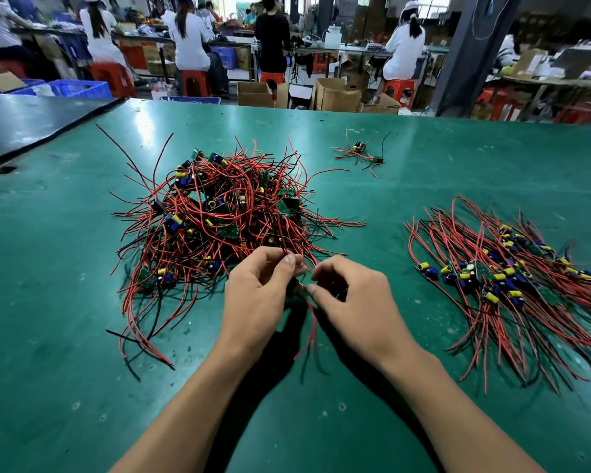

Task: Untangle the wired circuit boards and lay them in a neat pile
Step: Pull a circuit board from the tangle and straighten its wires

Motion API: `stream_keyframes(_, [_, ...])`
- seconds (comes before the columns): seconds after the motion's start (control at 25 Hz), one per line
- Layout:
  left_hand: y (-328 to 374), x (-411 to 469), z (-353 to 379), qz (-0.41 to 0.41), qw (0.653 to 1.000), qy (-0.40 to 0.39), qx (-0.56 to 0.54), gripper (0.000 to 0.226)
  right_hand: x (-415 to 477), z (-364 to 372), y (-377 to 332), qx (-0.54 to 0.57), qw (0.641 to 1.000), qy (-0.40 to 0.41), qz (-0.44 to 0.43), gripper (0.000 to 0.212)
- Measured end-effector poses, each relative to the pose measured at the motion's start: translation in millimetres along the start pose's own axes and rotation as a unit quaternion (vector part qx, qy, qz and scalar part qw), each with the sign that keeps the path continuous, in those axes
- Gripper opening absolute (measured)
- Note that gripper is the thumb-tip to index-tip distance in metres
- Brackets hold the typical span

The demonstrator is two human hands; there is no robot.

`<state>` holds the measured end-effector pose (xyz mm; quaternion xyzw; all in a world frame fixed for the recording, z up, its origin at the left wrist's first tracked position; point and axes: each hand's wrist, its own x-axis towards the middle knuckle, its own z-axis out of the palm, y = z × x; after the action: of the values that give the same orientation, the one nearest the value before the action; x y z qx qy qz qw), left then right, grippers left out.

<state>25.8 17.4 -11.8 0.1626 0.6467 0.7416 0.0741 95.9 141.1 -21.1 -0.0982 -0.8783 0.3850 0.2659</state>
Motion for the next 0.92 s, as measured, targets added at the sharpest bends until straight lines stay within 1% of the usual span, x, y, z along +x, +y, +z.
stream_keyframes(0.04, [0, 0, 0, -0.013, 1.0, -0.004, -0.022, 0.008, 1, -2, 0, 0.025, 0.999, 0.002, 0.022, 0.019])
stream_keyframes(0.08, [-1, 0, 0, -0.018, 0.999, -0.005, -0.032, 0.009, 0, -3, -2, 0.049, 0.998, -0.014, 0.037, 0.022])
stream_keyframes(0.12, [-1, 1, 0, -0.016, 0.999, 0.0, -0.029, 0.009, 0, -4, -4, 0.065, 0.996, -0.045, 0.045, 0.026])
stream_keyframes(0.2, [1, 3, 0, -0.018, 0.999, 0.015, -0.049, 0.009, -2, -1, -6, 0.054, 0.992, -0.104, 0.053, 0.032])
stream_keyframes(0.28, [5, 6, -3, -0.047, 0.989, 0.036, -0.134, 0.007, -2, -1, -6, 0.047, 0.991, -0.103, 0.068, 0.026])
stream_keyframes(0.36, [10, 10, -8, -0.074, 0.974, 0.049, -0.206, 0.005, 1, -3, -5, 0.063, 0.991, -0.089, 0.072, 0.01])
stream_keyframes(0.4, [11, 11, -9, -0.084, 0.972, 0.049, -0.215, 0.004, 2, -5, -5, 0.074, 0.99, -0.093, 0.073, 0.008])
stream_keyframes(0.44, [12, 10, -11, -0.093, 0.973, 0.044, -0.207, 0.005, 2, -6, -5, 0.095, 0.987, -0.099, 0.08, 0.011])
stream_keyframes(0.48, [13, 9, -12, -0.099, 0.978, 0.035, -0.181, 0.005, 3, -7, -5, 0.122, 0.983, -0.103, 0.095, 0.013])
stream_keyframes(0.56, [14, 7, -14, -0.102, 0.99, -0.004, -0.101, 0.01, 6, -12, -6, 0.201, 0.963, -0.101, 0.15, 0.015])
stream_keyframes(0.64, [15, 3, -14, -0.115, 0.99, -0.053, -0.064, 0.018, 8, -17, -7, 0.286, 0.927, -0.105, 0.221, 0.017])
stream_keyframes(0.72, [17, 1, -10, -0.142, 0.984, -0.055, -0.097, 0.022, 11, -23, -6, 0.377, 0.874, -0.129, 0.279, 0.03])
stream_keyframes(0.76, [18, 2, -9, -0.156, 0.978, -0.039, -0.129, 0.021, 12, -25, -5, 0.427, 0.842, -0.133, 0.301, 0.037])
stream_keyframes(0.8, [18, 2, -8, -0.167, 0.973, -0.021, -0.159, 0.02, 13, -26, -4, 0.467, 0.817, -0.135, 0.311, 0.038])
stream_keyframes(0.84, [18, 3, -8, -0.171, 0.968, -0.004, -0.182, 0.019, 12, -26, -3, 0.483, 0.809, -0.137, 0.305, 0.032])
stream_keyframes(0.88, [17, 4, -8, -0.17, 0.966, 0.01, -0.195, 0.018, 10, -24, -3, 0.479, 0.818, -0.144, 0.286, 0.029])
stream_keyframes(0.92, [16, 5, -8, -0.166, 0.966, 0.021, -0.2, 0.018, 7, -20, -3, 0.466, 0.831, -0.15, 0.263, 0.029])
